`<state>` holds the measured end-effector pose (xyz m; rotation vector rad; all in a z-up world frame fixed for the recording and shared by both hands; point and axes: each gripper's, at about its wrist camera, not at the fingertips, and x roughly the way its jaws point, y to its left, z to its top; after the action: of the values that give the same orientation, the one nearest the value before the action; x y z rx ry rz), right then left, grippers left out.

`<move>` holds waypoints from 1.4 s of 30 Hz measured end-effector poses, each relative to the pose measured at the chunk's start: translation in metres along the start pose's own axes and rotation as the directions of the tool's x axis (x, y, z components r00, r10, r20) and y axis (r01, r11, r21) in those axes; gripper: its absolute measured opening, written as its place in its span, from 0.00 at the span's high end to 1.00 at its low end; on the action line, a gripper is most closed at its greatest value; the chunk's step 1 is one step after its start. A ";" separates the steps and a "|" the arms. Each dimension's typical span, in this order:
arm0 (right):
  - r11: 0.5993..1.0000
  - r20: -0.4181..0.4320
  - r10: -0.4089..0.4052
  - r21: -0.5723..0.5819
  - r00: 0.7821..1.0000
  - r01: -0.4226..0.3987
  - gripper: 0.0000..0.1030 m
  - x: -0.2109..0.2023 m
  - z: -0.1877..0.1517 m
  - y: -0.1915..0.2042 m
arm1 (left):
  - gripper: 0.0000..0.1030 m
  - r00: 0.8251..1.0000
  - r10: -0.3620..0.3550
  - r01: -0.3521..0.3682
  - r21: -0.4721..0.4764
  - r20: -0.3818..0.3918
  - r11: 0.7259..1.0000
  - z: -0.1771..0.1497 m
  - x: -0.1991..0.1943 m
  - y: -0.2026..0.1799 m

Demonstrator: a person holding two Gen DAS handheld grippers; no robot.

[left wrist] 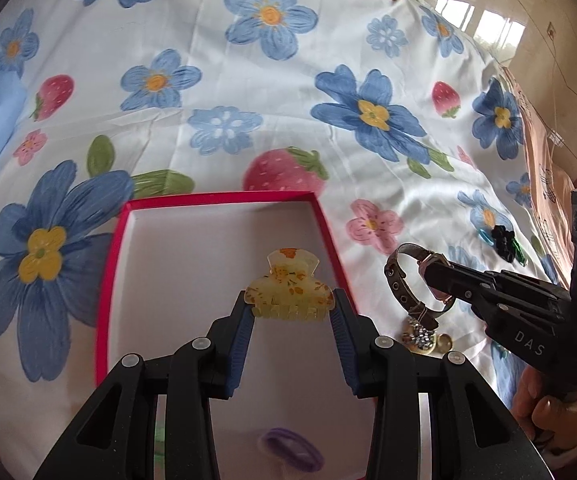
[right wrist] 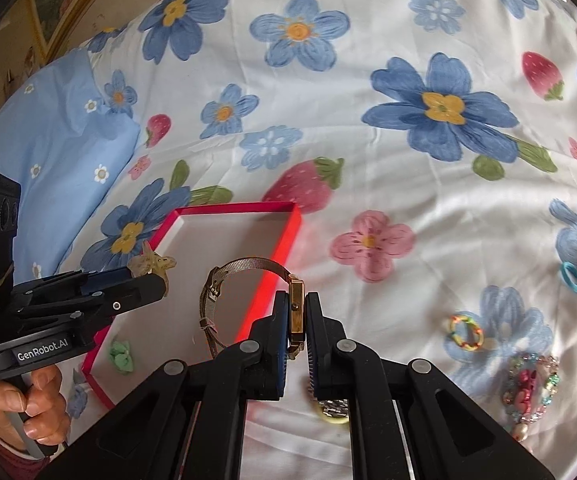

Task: Organize jewelry
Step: 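Carry the claw clip and watch into the red box and open both tools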

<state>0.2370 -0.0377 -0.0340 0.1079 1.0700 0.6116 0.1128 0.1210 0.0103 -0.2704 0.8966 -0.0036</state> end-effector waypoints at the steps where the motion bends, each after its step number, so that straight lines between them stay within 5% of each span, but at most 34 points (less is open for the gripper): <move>1: 1.000 -0.004 0.006 -0.008 1.000 -0.006 0.93 0.003 0.001 0.005 | 0.63 1.000 0.004 -0.004 -0.006 0.000 1.000 0.000 -0.001 0.004; 20: 0.994 -0.071 0.033 -0.105 0.997 -0.040 0.93 0.064 0.022 0.053 | 0.63 0.997 0.058 -0.062 -0.096 -0.044 0.993 0.008 0.030 0.062; 42: 0.971 -0.200 -0.059 -0.239 0.978 0.009 0.92 0.125 0.012 0.066 | 0.63 0.986 0.108 -0.121 -0.097 -0.130 0.988 0.004 0.084 0.073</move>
<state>0.2617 0.0842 -0.1019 -0.1862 1.1870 0.7266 0.1603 0.1831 -0.0694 -0.3189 1.0367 0.1350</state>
